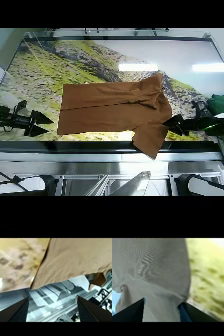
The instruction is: Fold the shirts.
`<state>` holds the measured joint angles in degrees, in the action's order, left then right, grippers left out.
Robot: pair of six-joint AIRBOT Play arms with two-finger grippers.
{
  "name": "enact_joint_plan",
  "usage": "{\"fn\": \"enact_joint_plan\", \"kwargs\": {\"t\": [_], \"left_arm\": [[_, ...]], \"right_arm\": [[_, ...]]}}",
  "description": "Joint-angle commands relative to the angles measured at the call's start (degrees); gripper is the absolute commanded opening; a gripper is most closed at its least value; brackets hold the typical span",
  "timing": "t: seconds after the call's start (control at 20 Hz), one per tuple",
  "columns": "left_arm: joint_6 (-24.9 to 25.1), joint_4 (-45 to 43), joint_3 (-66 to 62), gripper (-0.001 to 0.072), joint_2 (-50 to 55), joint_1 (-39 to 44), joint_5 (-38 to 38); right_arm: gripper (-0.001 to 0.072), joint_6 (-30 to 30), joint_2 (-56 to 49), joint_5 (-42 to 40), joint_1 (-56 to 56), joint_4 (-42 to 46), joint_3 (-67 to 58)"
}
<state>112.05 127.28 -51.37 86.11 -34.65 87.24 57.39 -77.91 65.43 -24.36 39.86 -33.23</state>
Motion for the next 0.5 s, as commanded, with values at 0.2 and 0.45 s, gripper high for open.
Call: {"fn": "enact_joint_plan", "kwargs": {"t": [0.2,0.45], "left_arm": [[1.09,1.92,3.37,0.0622,-0.33,1.07,-2.38],[1.03,-3.89,3.37,0.0621,-0.33,6.23,-7.63]], "right_arm": [[0.0497,-0.35,0.04,4.0,8.5,-5.27,1.38],[0.0497,-0.85,0.07,3.89,8.5,-5.22,4.37]]}}
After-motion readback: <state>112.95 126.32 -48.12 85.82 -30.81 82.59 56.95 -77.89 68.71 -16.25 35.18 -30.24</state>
